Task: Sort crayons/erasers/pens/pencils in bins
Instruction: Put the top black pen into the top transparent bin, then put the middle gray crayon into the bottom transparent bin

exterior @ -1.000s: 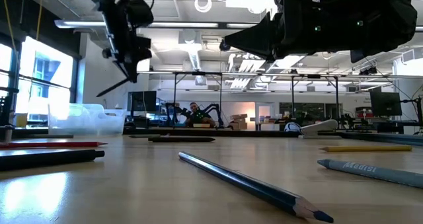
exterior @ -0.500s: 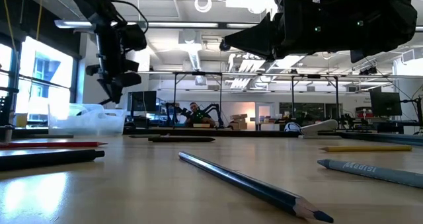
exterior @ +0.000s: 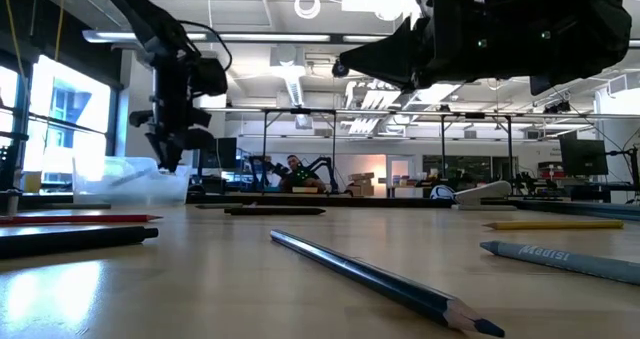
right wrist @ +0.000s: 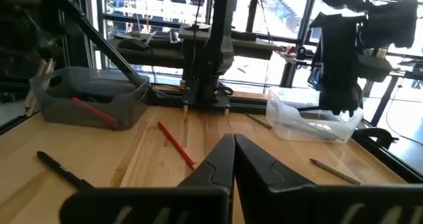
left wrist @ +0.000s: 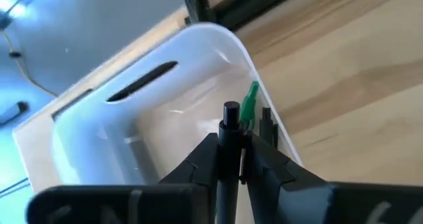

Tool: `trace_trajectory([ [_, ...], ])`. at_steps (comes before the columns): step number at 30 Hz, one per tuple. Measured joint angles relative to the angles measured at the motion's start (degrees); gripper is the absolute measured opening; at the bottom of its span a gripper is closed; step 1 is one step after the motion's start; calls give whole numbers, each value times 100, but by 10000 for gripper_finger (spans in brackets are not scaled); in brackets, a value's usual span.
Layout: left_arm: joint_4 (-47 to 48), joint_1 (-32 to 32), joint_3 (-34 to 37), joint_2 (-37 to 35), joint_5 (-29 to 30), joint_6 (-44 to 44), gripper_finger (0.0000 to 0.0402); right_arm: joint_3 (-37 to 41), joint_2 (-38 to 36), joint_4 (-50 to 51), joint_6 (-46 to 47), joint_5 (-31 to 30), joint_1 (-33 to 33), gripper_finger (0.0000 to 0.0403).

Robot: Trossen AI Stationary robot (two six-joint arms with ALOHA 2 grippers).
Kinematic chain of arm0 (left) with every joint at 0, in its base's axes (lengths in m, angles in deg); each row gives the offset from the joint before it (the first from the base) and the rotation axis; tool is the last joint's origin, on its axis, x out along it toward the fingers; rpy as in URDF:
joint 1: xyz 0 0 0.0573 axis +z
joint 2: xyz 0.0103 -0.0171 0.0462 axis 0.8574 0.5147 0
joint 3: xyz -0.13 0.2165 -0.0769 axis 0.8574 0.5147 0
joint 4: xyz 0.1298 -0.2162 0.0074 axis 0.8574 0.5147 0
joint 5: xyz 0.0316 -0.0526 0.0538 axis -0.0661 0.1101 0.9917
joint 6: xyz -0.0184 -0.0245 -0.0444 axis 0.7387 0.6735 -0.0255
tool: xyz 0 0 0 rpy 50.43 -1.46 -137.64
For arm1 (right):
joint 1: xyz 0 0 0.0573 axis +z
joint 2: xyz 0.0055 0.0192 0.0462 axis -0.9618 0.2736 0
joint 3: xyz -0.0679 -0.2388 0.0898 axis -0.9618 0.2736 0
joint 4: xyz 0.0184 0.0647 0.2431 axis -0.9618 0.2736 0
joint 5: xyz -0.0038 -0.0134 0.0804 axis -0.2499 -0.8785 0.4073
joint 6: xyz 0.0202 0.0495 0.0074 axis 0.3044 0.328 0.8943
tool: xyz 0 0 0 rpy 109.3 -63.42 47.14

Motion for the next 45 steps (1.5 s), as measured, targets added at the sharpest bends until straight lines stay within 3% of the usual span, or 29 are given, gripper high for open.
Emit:
trace_trajectory([
  [5,-1,-7,2,295,0,68,34,0,0,0,-15,4,4,0],
  [12,43,-3,2,352,1,95,105,0,0,-2,-17,7,4,0],
  [16,103,-4,2,160,62,-140,126,0,0,-2,-16,7,4,0],
  [21,586,-150,-120,-288,81,-434,124,0,0,-4,-17,7,4,0],
  [26,1358,-693,-199,-976,48,-496,97,0,0,-4,-17,9,6,0],
  [31,1922,-1648,-67,-1732,-32,42,53,0,0,-2,-17,9,4,0],
  [36,2174,-2774,678,-2359,-373,1022,6,0,0,0,-17,9,4,0],
  [41,2299,-3425,1617,-2302,-297,2594,1,0,0,0,-17,36,4,0],
  [45,2255,-3469,1800,-1873,-29,3221,0,0,0,0,-17,64,4,0],
])
